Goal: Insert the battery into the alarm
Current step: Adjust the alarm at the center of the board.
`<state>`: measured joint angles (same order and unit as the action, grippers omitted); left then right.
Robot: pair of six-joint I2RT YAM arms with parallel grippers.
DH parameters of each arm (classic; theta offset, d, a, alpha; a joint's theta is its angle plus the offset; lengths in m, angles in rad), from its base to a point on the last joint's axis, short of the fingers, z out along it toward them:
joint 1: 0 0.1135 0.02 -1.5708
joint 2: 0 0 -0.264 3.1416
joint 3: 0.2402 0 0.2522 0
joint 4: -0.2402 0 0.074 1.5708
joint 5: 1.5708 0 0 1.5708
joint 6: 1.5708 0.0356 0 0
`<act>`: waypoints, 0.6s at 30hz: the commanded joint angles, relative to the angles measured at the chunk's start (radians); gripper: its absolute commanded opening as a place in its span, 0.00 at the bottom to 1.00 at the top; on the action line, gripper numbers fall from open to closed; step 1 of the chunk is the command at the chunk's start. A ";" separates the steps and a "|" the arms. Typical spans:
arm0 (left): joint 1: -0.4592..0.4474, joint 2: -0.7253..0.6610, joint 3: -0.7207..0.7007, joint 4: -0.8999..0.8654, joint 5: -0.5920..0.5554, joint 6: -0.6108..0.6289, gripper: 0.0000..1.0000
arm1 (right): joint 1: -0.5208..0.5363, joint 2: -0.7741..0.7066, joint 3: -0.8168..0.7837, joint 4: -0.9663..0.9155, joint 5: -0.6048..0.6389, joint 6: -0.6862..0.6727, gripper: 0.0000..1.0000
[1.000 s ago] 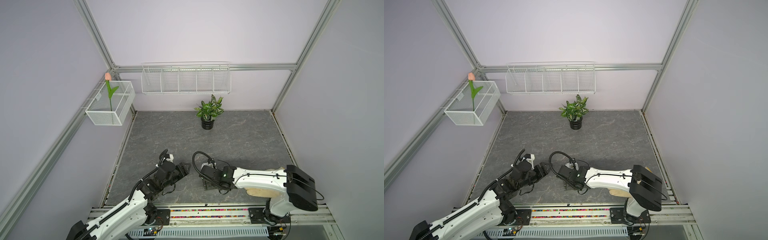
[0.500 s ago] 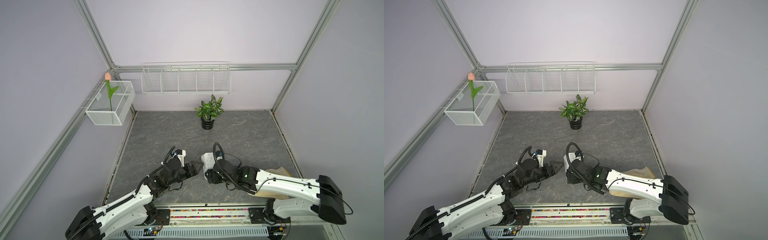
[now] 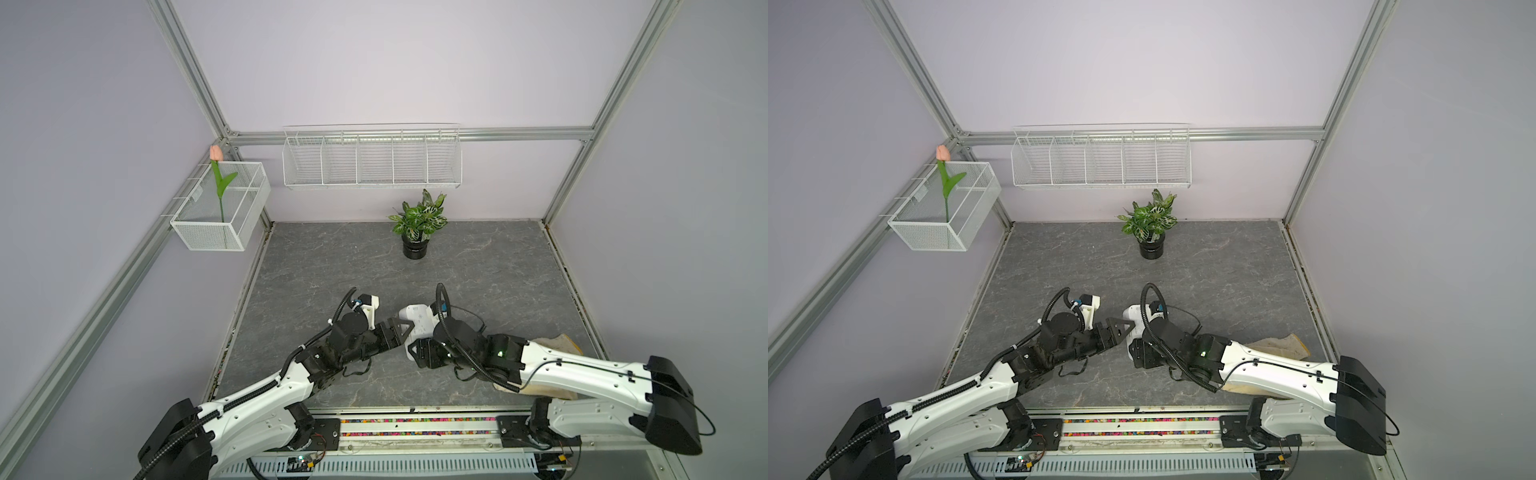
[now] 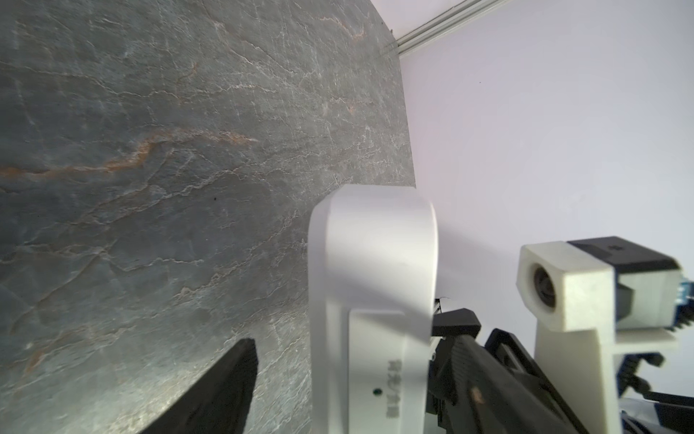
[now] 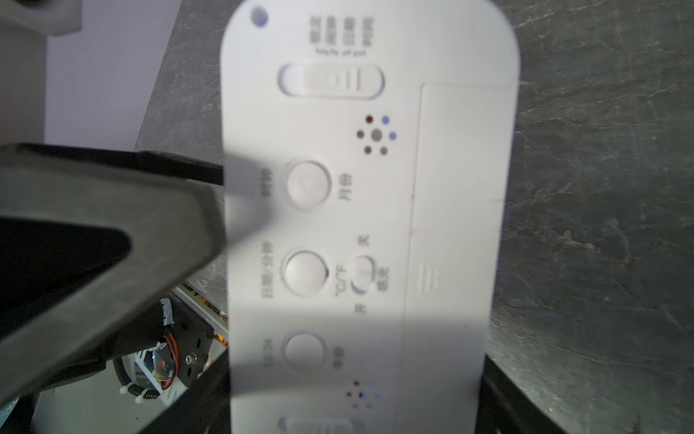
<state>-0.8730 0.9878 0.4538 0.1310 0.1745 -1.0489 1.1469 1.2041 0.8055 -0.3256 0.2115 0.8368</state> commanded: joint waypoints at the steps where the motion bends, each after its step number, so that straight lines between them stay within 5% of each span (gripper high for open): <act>1: -0.005 0.014 0.037 0.050 0.015 0.017 0.77 | 0.006 -0.028 0.003 0.063 -0.007 -0.027 0.78; 18: -0.005 0.019 0.054 -0.016 0.037 0.064 0.32 | 0.006 -0.036 -0.015 0.108 -0.051 -0.043 0.84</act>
<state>-0.8730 1.0138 0.4694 0.1509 0.2039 -1.0241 1.1481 1.2026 0.8001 -0.3000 0.1776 0.8234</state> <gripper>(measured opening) 0.496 0.835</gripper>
